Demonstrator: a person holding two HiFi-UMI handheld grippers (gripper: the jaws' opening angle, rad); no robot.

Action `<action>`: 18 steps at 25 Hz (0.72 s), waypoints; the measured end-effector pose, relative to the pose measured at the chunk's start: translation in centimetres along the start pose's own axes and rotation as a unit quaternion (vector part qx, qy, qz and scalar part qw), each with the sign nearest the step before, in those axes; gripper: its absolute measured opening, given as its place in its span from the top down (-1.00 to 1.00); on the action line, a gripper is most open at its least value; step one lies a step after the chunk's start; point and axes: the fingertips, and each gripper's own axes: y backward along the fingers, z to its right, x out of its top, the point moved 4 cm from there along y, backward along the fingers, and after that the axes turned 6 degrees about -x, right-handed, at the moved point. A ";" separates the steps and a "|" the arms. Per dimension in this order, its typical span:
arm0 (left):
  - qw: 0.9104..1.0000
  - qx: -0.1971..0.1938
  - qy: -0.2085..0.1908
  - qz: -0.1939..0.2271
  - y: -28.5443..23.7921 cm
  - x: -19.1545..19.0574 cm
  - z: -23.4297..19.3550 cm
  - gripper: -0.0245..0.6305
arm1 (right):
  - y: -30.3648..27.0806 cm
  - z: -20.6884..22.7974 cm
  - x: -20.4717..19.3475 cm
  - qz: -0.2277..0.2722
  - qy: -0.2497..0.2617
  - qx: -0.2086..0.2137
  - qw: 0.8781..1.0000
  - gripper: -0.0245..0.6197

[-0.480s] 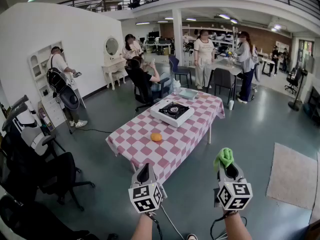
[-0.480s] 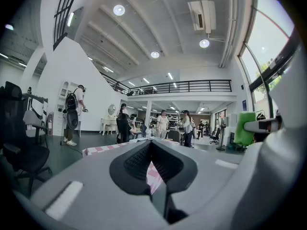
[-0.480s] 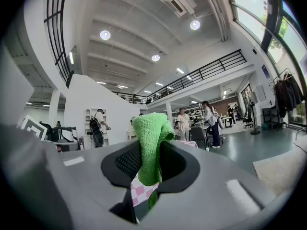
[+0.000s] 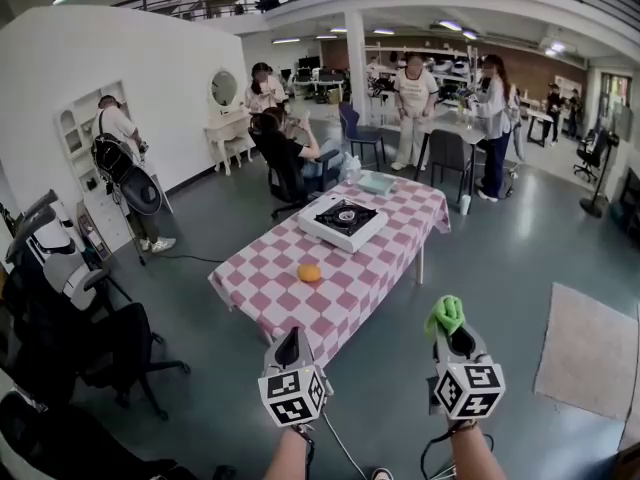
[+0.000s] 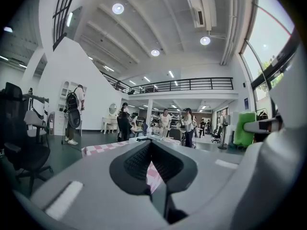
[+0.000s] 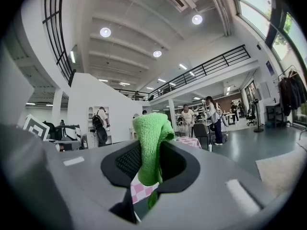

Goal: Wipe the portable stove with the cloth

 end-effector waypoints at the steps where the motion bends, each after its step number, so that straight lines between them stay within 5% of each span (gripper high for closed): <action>1: 1.000 0.003 0.000 0.000 -0.3 -0.1 0.1 0.92 | -0.4 0.4 -0.1 0.000 -0.007 0.000 1.000 0.64; 18: 1.000 0.025 0.002 -0.015 -6.9 -1.3 4.9 0.92 | -4.9 9.2 -0.7 -0.026 -0.040 0.003 0.999 0.64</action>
